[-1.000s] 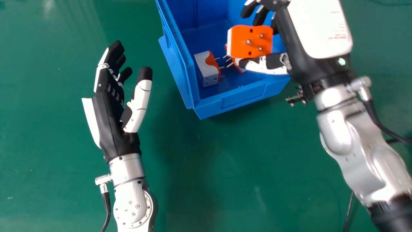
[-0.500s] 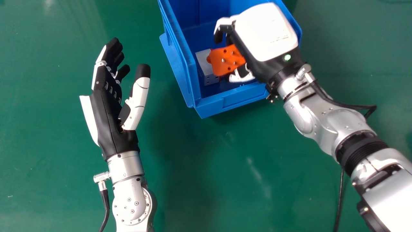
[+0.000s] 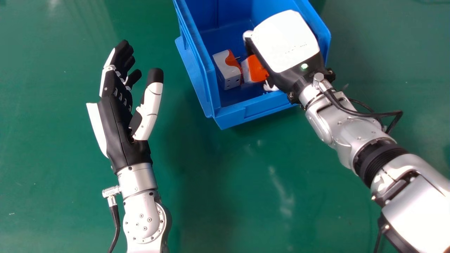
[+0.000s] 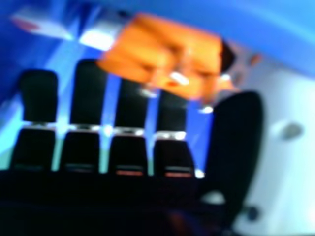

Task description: Pick all objects and put in blue box

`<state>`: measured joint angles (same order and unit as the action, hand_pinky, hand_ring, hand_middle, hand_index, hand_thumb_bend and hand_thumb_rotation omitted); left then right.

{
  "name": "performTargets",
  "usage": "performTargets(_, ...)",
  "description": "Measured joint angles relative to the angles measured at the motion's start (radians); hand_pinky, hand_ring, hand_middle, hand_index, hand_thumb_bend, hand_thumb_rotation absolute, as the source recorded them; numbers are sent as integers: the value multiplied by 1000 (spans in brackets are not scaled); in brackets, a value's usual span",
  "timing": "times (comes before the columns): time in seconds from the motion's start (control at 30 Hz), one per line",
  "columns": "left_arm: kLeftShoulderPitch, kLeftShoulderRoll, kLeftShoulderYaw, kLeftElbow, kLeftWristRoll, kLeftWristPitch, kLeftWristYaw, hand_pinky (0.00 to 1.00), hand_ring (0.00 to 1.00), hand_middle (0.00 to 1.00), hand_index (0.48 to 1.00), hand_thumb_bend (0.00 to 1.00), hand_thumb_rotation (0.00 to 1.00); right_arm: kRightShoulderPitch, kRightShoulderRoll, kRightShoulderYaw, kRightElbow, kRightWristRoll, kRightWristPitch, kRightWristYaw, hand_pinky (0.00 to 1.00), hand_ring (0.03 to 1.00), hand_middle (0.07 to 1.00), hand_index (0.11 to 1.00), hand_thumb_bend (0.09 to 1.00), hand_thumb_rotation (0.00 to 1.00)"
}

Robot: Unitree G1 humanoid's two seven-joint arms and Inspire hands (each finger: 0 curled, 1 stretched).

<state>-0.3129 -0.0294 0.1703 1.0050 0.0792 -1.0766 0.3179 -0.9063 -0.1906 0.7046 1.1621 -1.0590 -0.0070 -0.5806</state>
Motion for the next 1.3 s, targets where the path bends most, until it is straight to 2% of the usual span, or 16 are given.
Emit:
performTargets(0.03,0,0,0,0,0,0,0,813,855,852,814,724,542,1,1,1,-9,1,7,12,642,724,771,768,703,91)
performTargets(0.07,-1,0,0,0,0,0,0,813,855,852,814,724,542,4,0,1,-22,3,15,20,642,724,771,768,703,91)
performTargets(0.1,-1,0,0,0,0,0,0,812,854,851,814,726,542,7,0,1,-32,4,21,22,714,780,817,815,742,122)
performTargets(0.13,-2,0,0,1,0,0,1,812,854,851,814,726,542,10,-1,1,-42,6,24,24,714,780,817,815,742,122)
performTargets(0.2,-3,0,0,1,0,0,2,809,852,849,813,730,543,18,-6,-1,-70,8,29,26,817,859,883,882,793,172)
performTargets(0.23,-3,0,0,1,0,0,4,809,852,849,813,730,543,20,-8,-1,-82,9,34,26,817,859,883,882,793,172)
performTargets(0.33,-4,0,-1,0,2,0,12,806,849,847,812,731,548,27,-20,-5,-127,14,41,20,907,928,941,940,834,231)
performTargets(0.5,-4,-1,-4,0,1,1,13,808,852,848,812,731,550,72,-50,-35,-258,35,48,-15,952,964,970,969,864,267)
performTargets(0.67,-2,-3,-8,-2,0,0,11,811,853,850,813,722,540,170,-103,-116,-495,90,32,-5,981,985,988,988,890,288)
performTargets(0.87,9,-2,-9,-8,0,-5,10,812,854,851,814,719,539,363,-151,-242,-713,244,-108,-2,988,991,993,992,888,293)
performTargets(1.07,36,-3,-10,-20,1,-6,4,815,855,852,816,710,531,556,-146,-364,-783,422,-331,-45,933,988,996,996,879,354)
performTargets(1.1,39,-2,-10,-23,-1,-6,1,814,854,852,815,710,533,586,-143,-378,-786,446,-374,-47,914,985,997,997,873,387)
performTargets(1.17,46,-3,-10,-32,-2,-6,-11,814,854,852,815,710,533,642,-134,-397,-787,478,-453,-55,914,985,997,997,873,387)
performTargets(1.3,50,-5,-9,-39,-9,-6,-28,816,856,853,816,711,529,720,-86,-419,-774,543,-602,-69,897,985,998,998,855,467)
